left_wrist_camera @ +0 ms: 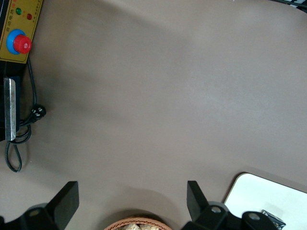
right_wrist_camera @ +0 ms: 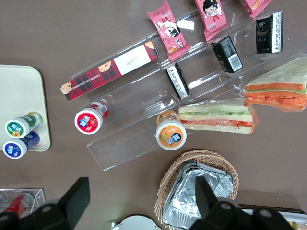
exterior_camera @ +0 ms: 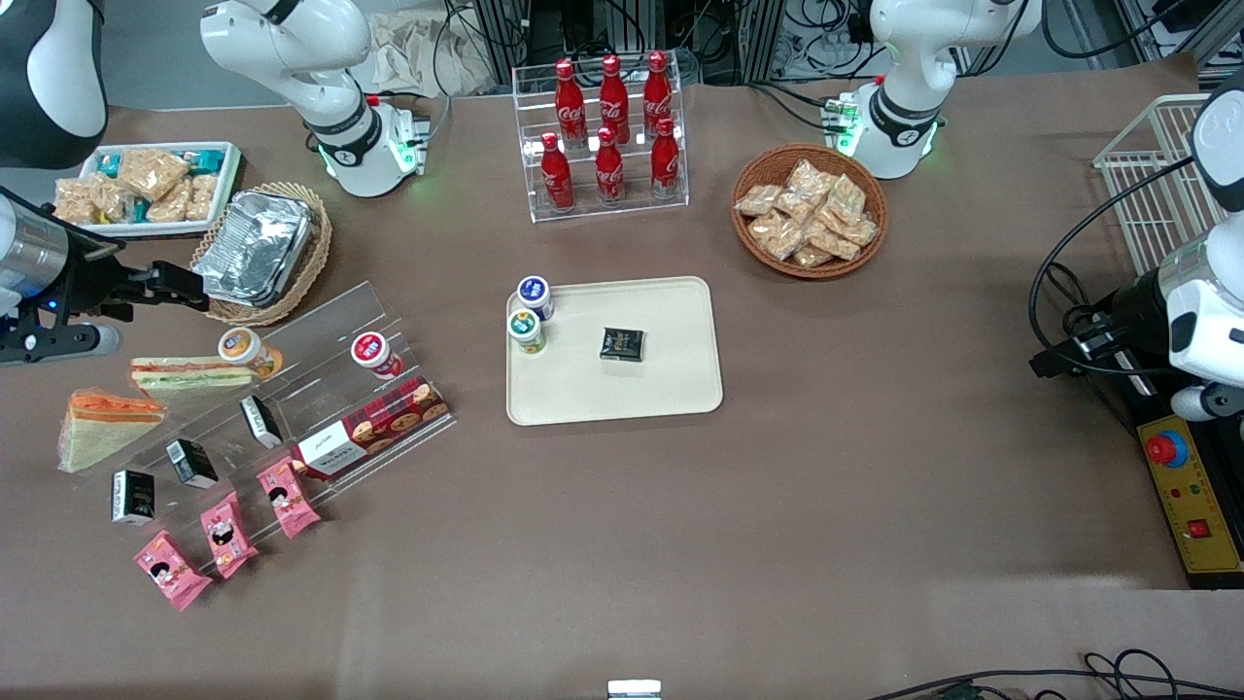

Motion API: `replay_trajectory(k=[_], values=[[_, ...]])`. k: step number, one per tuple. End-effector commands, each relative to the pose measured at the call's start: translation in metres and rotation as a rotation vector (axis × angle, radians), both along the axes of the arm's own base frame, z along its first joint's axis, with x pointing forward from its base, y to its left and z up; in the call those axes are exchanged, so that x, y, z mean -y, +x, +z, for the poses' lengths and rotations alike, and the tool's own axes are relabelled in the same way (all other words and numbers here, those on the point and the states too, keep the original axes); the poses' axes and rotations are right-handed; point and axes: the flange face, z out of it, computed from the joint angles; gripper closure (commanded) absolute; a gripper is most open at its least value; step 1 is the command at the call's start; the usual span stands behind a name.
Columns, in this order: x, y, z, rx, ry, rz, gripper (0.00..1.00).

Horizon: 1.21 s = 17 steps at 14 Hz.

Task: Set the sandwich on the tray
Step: 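Move the right gripper toward the wrapped sandwiches in the acrylic display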

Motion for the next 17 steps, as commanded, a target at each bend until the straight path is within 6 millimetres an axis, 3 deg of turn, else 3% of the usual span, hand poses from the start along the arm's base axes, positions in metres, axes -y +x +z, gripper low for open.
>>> replay_trajectory(k=[1, 9, 12, 14, 17], values=[[0.012, 0.002, 0.005, 0.002, -0.019, -0.01, 0.02], [0.032, 0.005, 0.004, 0.025, -0.023, -0.046, 0.02], [0.072, 0.01, 0.002, 0.068, -0.023, -0.135, 0.02], [0.1, 0.008, -0.005, 0.058, -0.04, -0.285, 0.02], [0.111, 0.007, -0.008, 0.054, -0.068, -0.481, 0.02]])
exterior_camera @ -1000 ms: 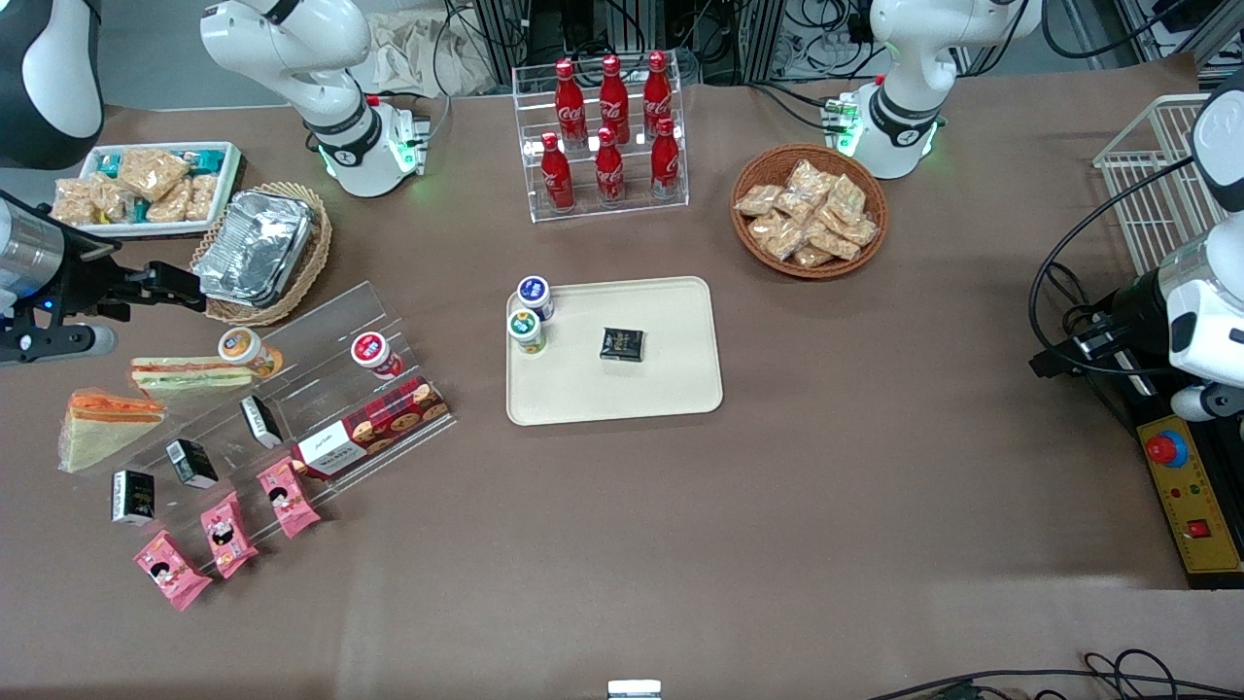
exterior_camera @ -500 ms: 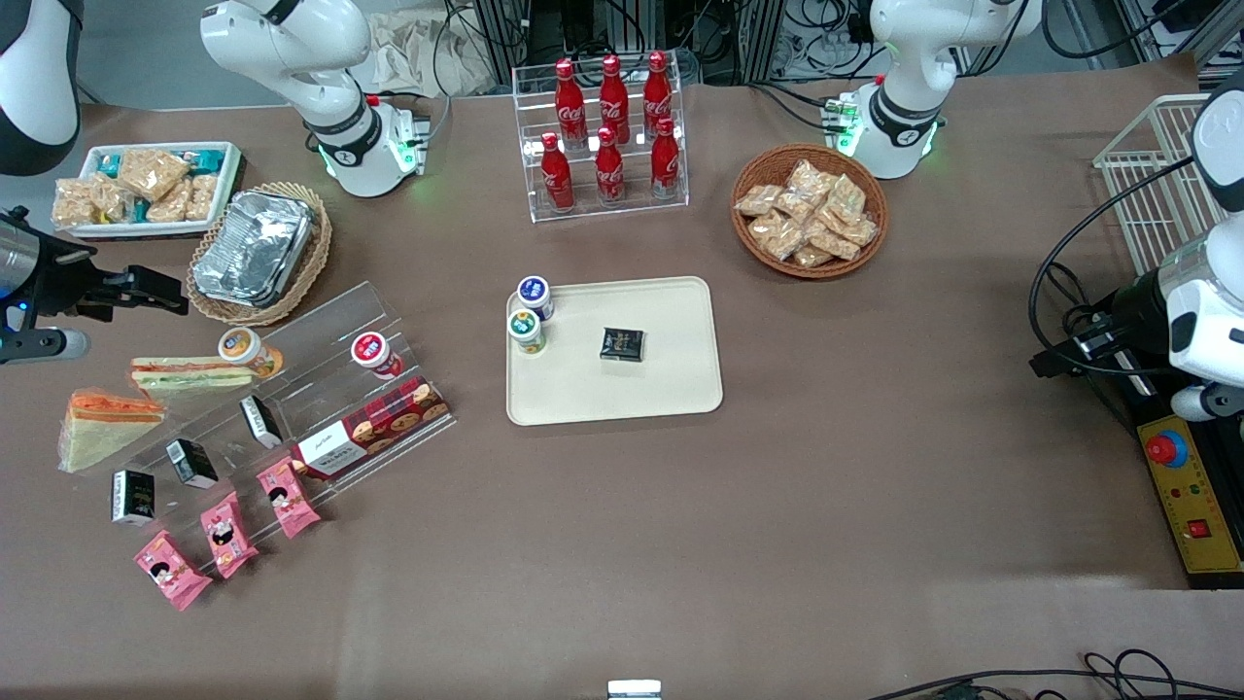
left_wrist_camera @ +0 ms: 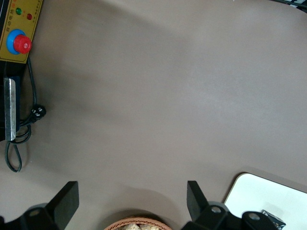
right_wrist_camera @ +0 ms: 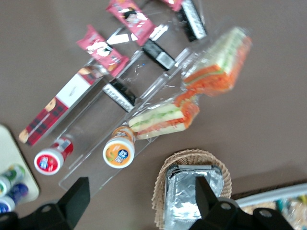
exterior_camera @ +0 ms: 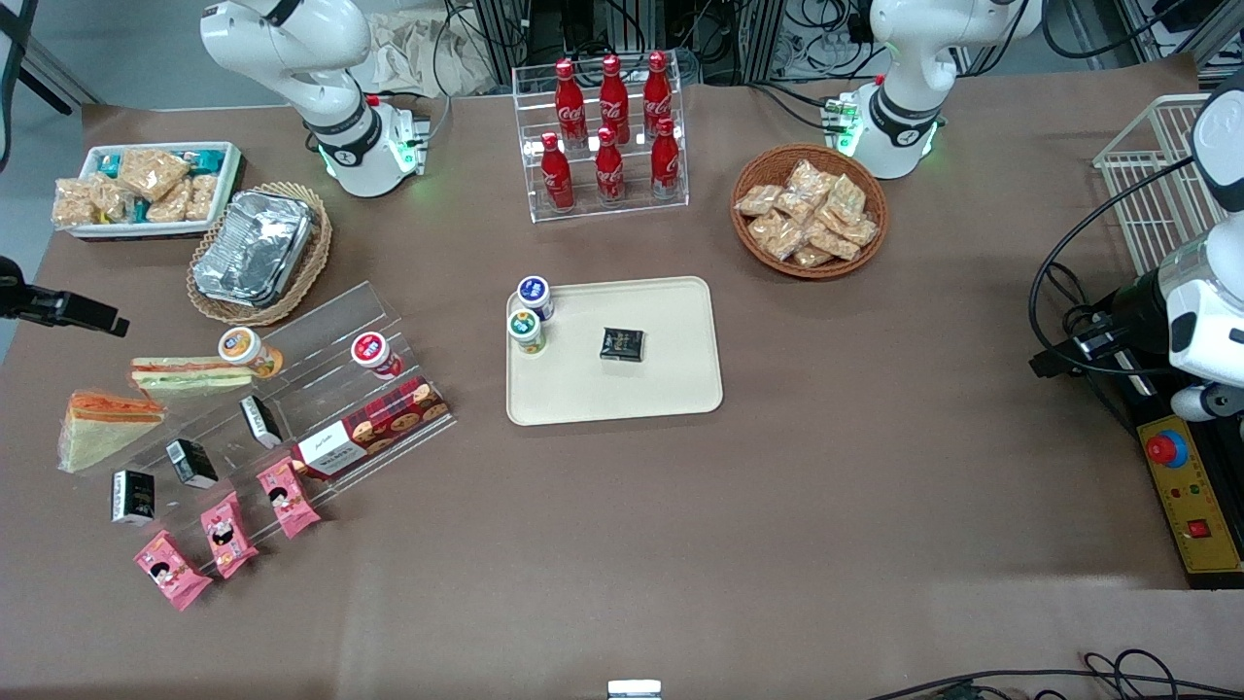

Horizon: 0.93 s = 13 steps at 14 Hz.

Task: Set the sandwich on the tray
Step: 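Move the right gripper toward the wrapped sandwiches in the acrylic display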

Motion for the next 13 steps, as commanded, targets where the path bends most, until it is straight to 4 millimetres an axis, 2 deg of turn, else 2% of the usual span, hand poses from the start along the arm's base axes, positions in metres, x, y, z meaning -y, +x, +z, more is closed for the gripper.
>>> replay_trajectory(k=[1, 3, 6, 8, 11, 13], values=[[0.016, 0.002, 0.001, 0.005, -0.03, -0.164, 0.02], [0.039, 0.0, -0.003, 0.009, -0.034, -0.264, 0.02], [0.079, -0.009, -0.004, 0.042, 0.072, -0.526, 0.03], [0.09, -0.007, -0.01, 0.051, 0.064, -0.578, 0.03], [0.086, -0.004, -0.008, 0.067, 0.062, -0.601, 0.03], [0.08, 0.001, -0.009, 0.062, 0.04, -0.716, 0.03]])
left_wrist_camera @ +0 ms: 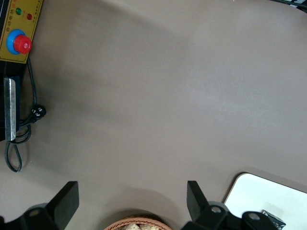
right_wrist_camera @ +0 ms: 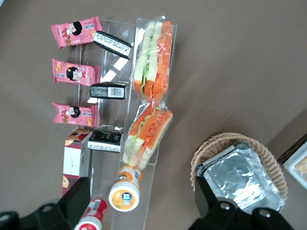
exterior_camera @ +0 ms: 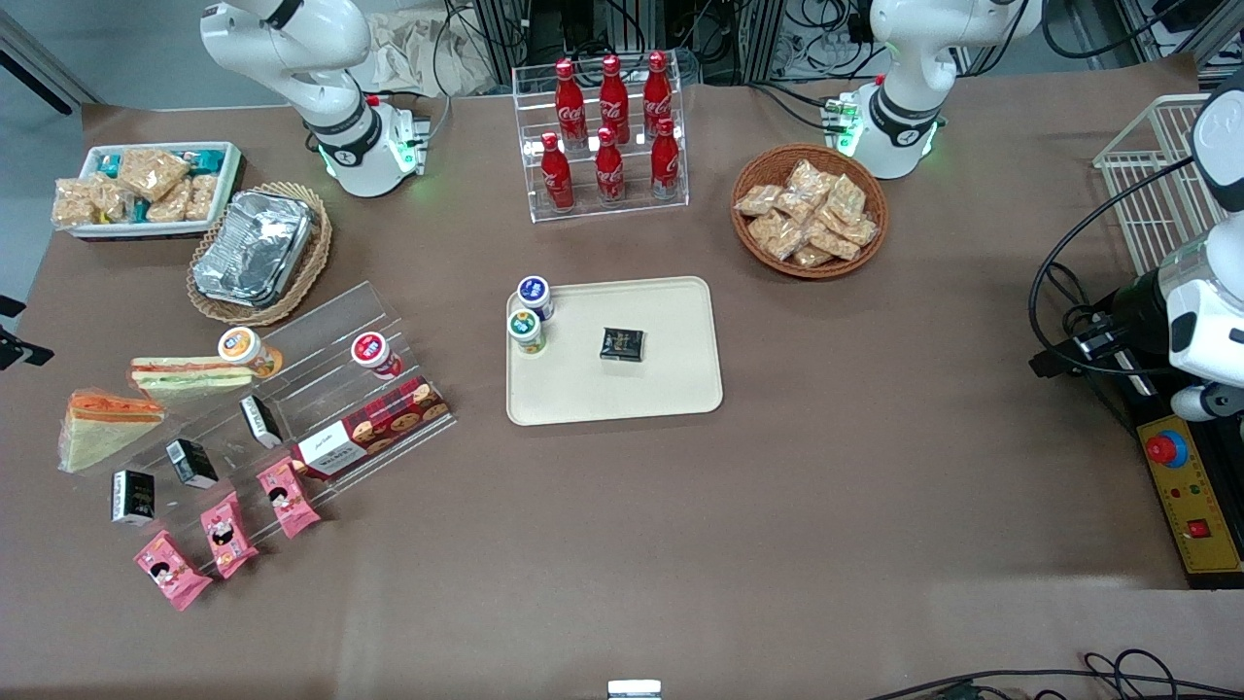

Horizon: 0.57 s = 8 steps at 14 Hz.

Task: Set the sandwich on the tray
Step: 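Move the right gripper toward the wrapped sandwiches in the acrylic display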

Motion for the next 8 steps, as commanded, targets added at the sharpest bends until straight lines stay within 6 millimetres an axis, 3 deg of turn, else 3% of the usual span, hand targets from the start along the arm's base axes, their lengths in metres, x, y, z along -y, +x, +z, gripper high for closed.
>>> replay_trajectory(k=[1, 6, 8], values=[[-0.01, 0.011, 0.003, 0.007, -0.012, -0.118, 0.03], [0.01, 0.012, -0.01, 0.0, -0.016, -0.198, 0.03], [0.012, 0.022, -0.028, -0.013, -0.033, -0.213, 0.03]])
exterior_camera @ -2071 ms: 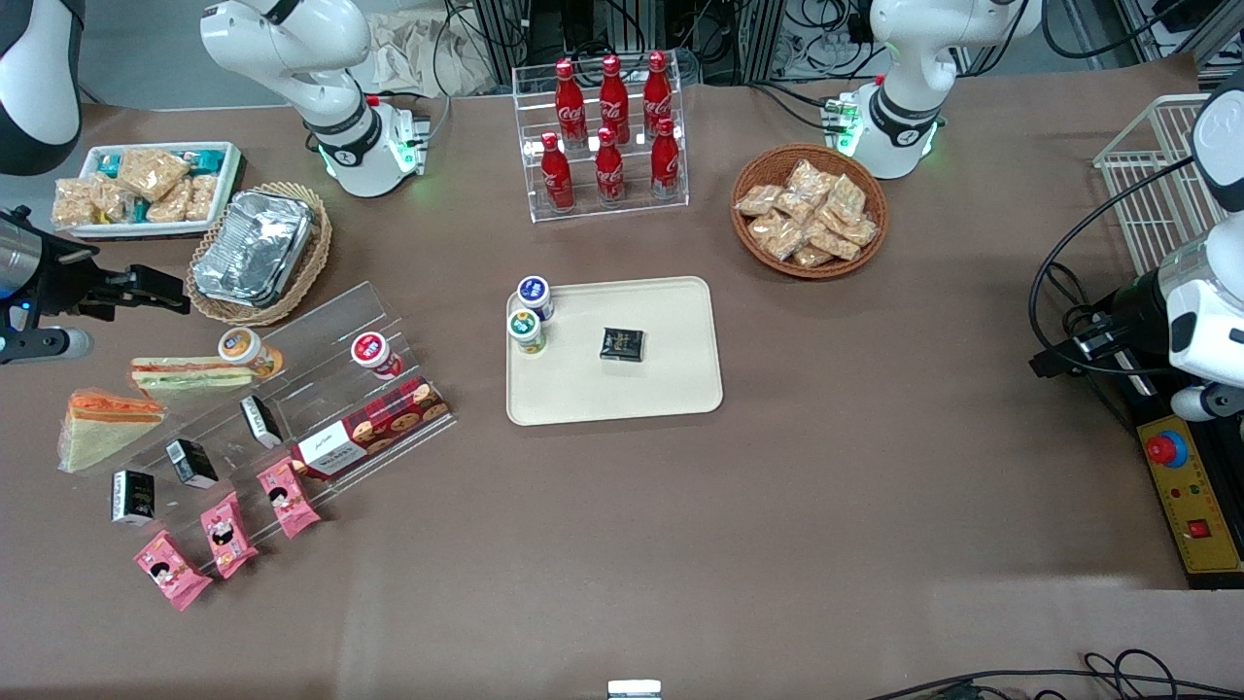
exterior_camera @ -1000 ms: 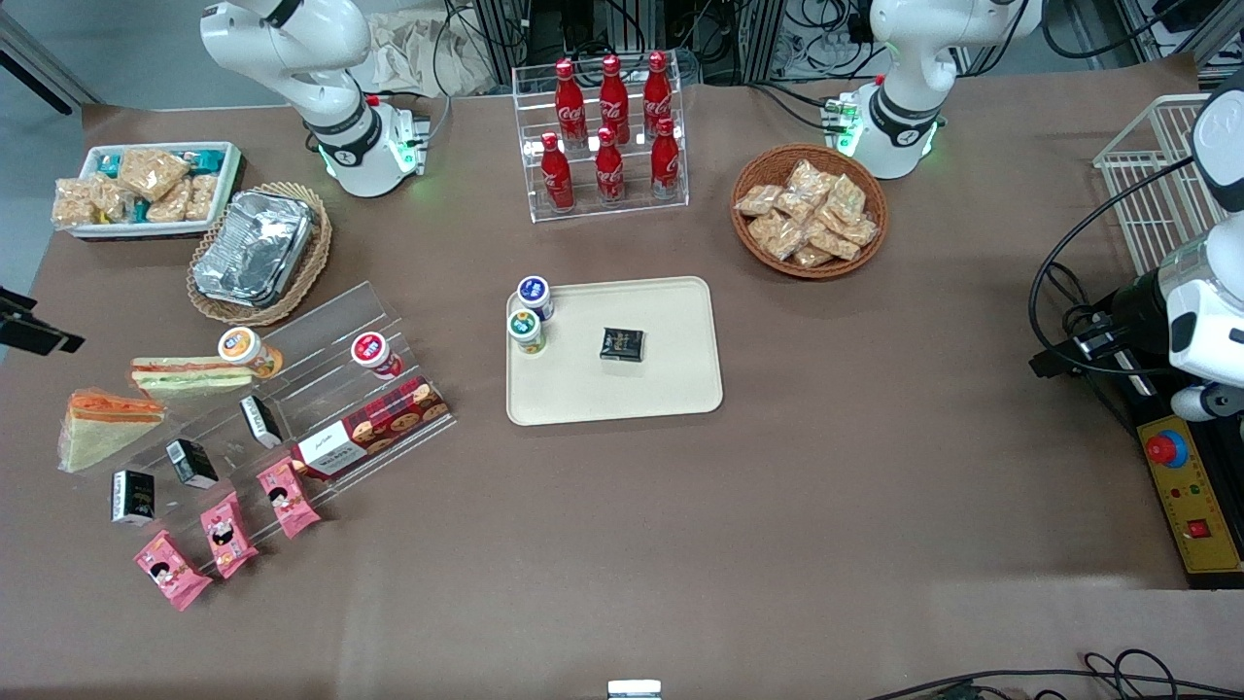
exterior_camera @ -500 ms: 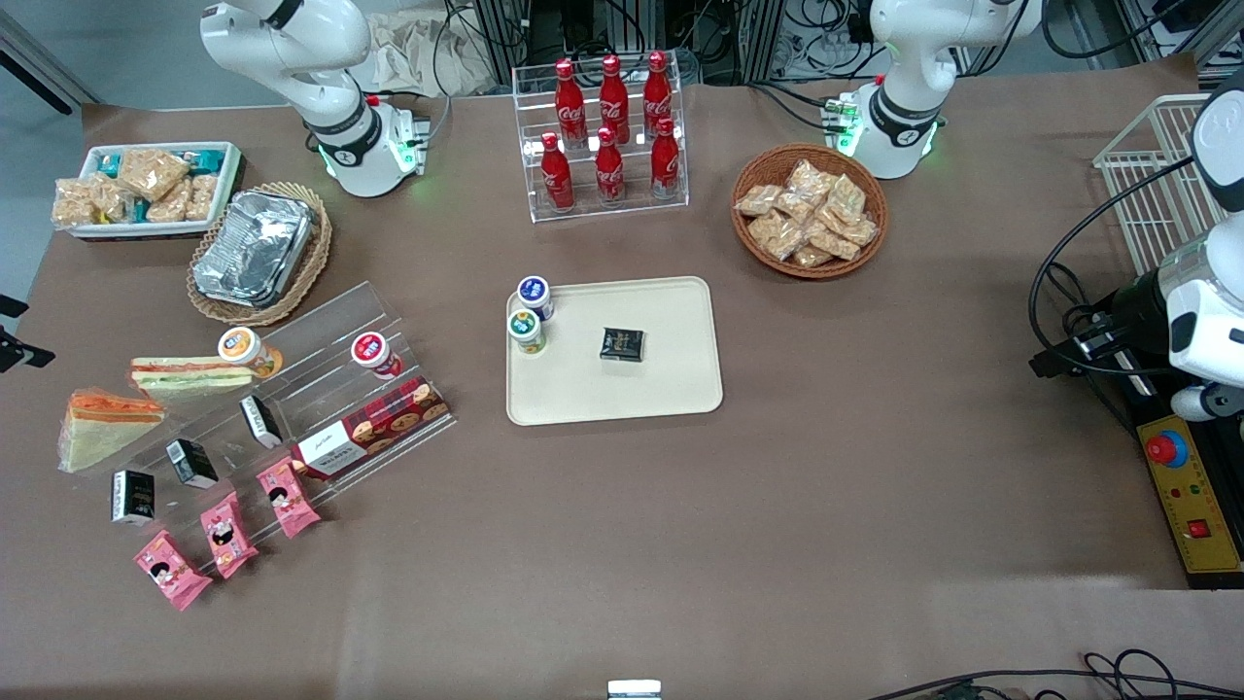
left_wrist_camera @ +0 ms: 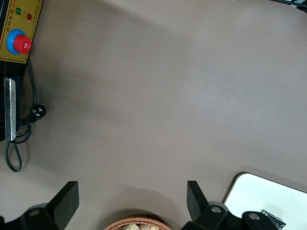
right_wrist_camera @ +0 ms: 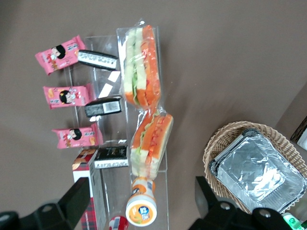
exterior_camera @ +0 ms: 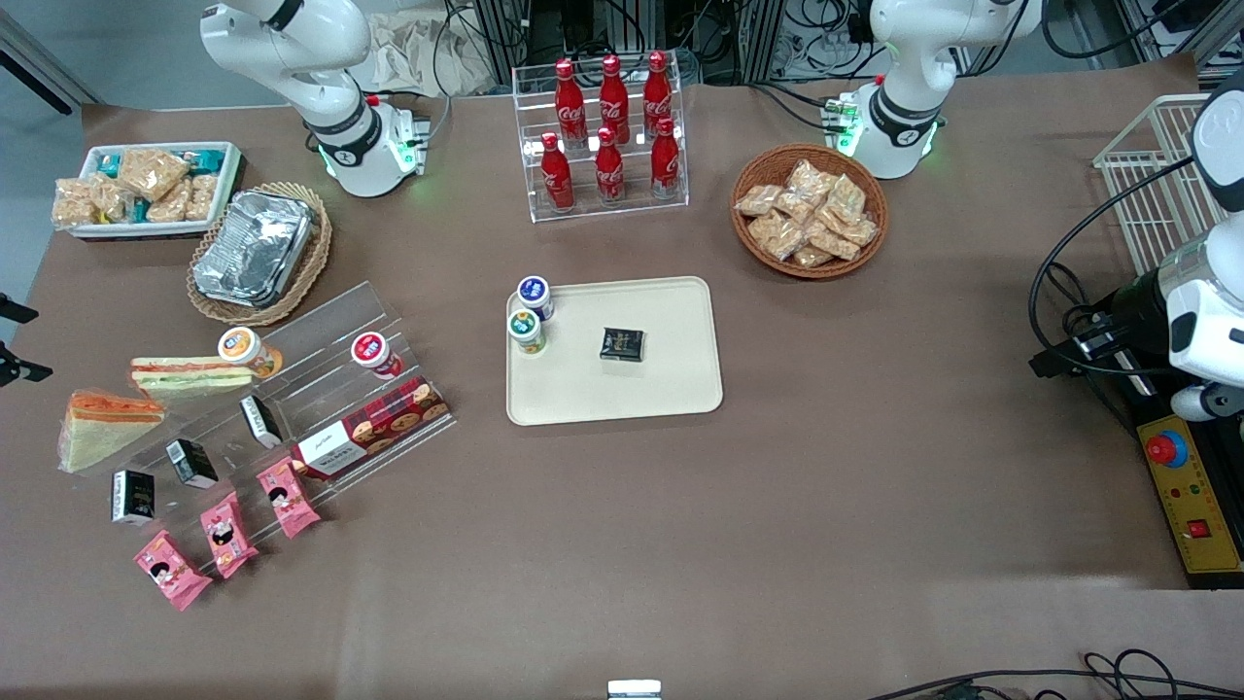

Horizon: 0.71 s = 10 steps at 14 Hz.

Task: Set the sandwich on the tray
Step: 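Move the right gripper toward the wrapped sandwiches in the acrylic display, then lower the right gripper and close it on the wrapped cucumber-carrot sandwich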

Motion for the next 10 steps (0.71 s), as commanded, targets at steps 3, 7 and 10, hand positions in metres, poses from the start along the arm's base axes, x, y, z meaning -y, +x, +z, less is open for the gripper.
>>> replay_trajectory(k=[3, 7, 10], values=[[0.013, 0.024, -0.038, -0.009, -0.029, -0.048, 0.03], [0.017, 0.031, -0.058, -0.028, -0.043, -0.029, 0.03], [0.032, 0.033, -0.064, 0.004, -0.056, -0.028, 0.03]])
